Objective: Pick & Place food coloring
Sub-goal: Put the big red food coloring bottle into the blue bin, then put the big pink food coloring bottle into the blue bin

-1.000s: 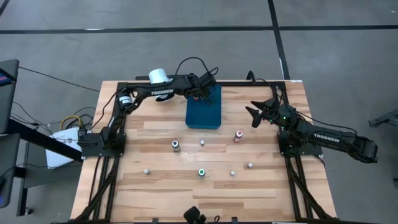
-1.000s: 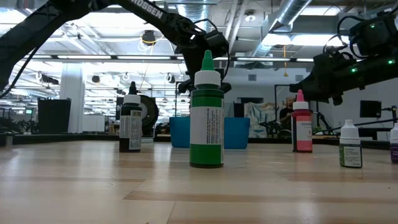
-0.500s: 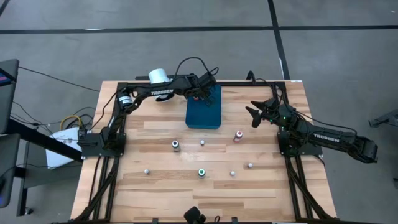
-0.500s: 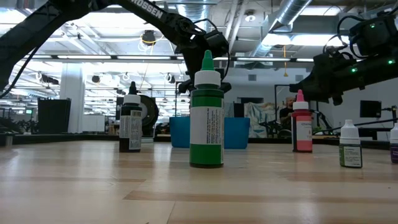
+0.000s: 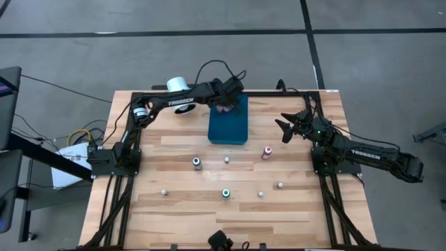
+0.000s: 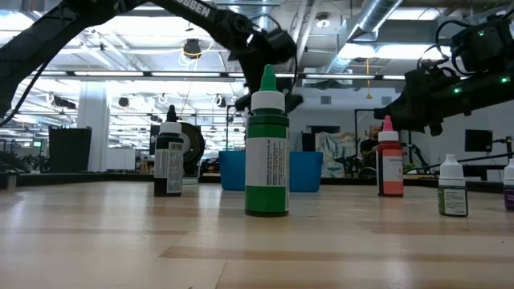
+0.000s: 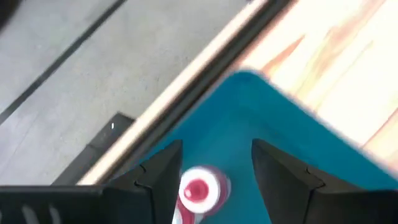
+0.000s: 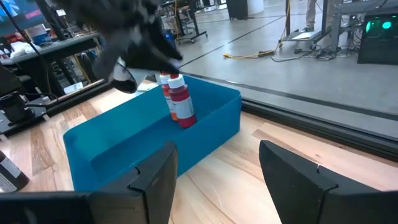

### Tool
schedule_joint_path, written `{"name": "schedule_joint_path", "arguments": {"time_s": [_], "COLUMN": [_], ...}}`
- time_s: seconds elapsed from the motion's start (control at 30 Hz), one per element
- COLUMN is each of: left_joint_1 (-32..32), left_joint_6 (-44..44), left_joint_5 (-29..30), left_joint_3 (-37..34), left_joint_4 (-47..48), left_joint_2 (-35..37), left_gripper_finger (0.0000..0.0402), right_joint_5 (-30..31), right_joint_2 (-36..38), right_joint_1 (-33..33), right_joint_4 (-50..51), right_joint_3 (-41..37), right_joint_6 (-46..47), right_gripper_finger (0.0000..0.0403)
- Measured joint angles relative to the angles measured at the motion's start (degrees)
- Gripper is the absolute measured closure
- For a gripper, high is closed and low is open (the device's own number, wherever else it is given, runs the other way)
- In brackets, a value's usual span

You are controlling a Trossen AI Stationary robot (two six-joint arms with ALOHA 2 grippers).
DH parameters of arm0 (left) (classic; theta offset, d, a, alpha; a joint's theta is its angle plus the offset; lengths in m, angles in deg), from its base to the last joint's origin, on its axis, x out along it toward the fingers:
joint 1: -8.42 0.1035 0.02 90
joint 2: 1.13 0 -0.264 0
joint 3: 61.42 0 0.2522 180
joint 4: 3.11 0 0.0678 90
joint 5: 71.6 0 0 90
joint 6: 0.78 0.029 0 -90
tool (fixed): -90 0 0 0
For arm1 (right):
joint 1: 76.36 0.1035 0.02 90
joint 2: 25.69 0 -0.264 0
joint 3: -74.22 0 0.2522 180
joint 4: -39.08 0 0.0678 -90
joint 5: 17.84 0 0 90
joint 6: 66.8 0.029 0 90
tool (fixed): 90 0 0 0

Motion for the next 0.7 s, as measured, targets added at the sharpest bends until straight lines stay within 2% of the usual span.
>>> {"name": "schedule_joint_path", "arguments": {"time_s": [0.17, 0.37, 0.5, 0.7], "left_joint_1": [0.0, 0.0, 0.0, 0.3], "left_joint_6": [1.0, 4.4, 4.9, 3.4], "left_joint_5": [0.1, 0.5, 0.5, 0.4], "left_joint_3": [10.3, 21.2, 24.0, 24.2], "left_joint_4": [9.1, 26.3, 36.2, 46.6], "left_joint_2": [0.0, 0.0, 0.0, 0.0], "left_gripper_finger": [0.0216, 0.0216, 0.0216, 0.0216], "right_joint_5": [-0.2, -0.4, -0.5, -0.5], "right_joint_2": [0.0, 0.0, 0.0, 0.0], "right_joint_1": [0.0, 0.0, 0.0, 0.1], "right_joint_4": [0.0, 0.0, 0.0, -0.5], "right_joint_3": [0.0, 0.0, 0.0, 0.0], "right_joint_6": [0.0, 0.0, 0.0, 0.0], "right_gripper_finger": [0.0188, 0.0188, 0.0188, 0.0188]}}
